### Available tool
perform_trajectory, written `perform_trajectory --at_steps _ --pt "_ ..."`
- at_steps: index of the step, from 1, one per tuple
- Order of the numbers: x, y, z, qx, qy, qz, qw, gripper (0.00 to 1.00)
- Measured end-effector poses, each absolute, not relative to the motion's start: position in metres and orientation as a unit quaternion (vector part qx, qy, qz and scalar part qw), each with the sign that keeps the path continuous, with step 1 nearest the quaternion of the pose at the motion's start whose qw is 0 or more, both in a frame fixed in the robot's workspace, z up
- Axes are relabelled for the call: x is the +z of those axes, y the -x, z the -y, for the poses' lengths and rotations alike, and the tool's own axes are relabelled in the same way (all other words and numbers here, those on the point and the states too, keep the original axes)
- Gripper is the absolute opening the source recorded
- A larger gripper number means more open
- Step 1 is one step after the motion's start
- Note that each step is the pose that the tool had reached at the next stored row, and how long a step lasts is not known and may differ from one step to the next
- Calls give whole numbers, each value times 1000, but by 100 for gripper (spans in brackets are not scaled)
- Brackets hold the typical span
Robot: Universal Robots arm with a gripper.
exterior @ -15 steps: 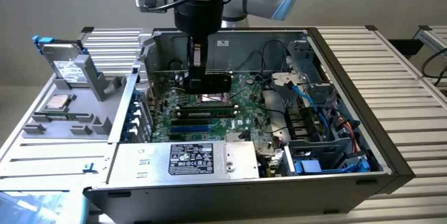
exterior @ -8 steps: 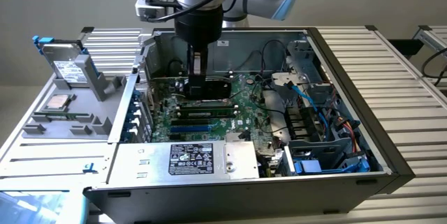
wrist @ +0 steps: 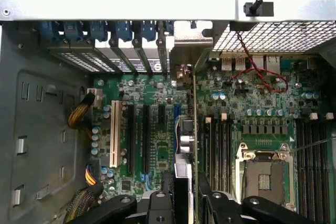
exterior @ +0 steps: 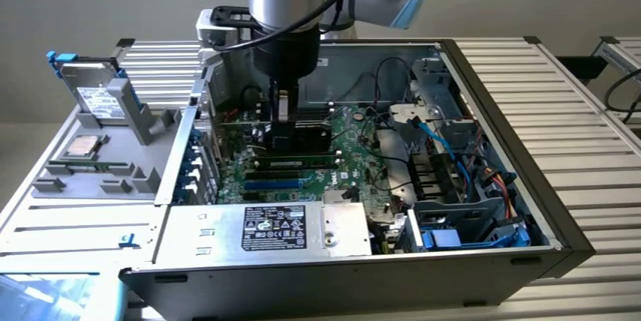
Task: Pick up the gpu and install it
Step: 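Insert the gpu into the slot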
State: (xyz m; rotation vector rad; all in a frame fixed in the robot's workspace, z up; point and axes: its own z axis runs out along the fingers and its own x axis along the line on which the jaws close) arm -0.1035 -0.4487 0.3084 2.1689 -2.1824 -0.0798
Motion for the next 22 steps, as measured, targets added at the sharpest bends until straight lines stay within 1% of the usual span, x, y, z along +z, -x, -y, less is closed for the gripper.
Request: perform_trajectory --at_steps 22 --pt "269 108 453 -26 -704 709 32 28"
